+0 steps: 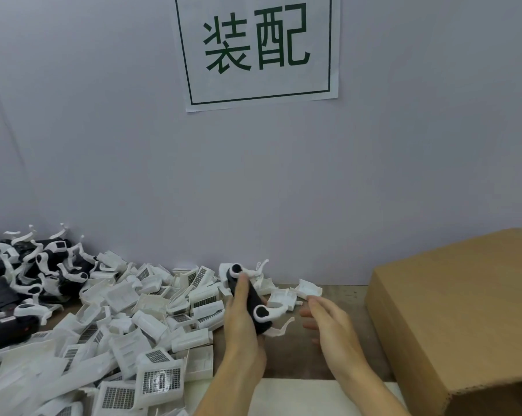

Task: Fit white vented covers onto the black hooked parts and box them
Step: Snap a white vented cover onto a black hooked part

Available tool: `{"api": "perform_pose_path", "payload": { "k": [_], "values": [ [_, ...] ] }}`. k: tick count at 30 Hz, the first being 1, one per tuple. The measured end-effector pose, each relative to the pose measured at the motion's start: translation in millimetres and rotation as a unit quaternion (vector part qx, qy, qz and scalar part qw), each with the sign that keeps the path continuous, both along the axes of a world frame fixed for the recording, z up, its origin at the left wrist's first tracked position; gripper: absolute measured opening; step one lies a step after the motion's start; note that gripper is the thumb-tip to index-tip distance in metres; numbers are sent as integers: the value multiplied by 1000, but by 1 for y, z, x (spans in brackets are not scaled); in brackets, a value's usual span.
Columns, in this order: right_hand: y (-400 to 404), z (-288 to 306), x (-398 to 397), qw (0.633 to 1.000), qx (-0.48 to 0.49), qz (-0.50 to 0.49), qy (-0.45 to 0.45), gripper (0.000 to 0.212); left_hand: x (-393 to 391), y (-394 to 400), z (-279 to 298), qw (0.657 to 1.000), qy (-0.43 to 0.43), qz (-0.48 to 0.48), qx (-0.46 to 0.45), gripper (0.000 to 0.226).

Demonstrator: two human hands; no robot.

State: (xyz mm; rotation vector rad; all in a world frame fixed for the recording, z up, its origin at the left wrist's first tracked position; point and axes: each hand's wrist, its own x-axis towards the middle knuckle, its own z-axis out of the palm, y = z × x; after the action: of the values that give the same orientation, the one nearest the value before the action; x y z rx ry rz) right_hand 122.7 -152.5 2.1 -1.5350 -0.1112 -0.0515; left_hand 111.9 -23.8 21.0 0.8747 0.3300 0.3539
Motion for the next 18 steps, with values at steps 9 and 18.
{"api": "perform_pose_path", "payload": {
  "k": [9, 18],
  "values": [
    [6, 3, -9, 978, 49, 189, 69, 27, -6, -4, 2, 997, -21, -69, -42, 41],
    [7, -3, -2, 982, 78, 151, 78, 15, -9, -10, -1, 987, -45, -126, 84, 31]
  ]
}}
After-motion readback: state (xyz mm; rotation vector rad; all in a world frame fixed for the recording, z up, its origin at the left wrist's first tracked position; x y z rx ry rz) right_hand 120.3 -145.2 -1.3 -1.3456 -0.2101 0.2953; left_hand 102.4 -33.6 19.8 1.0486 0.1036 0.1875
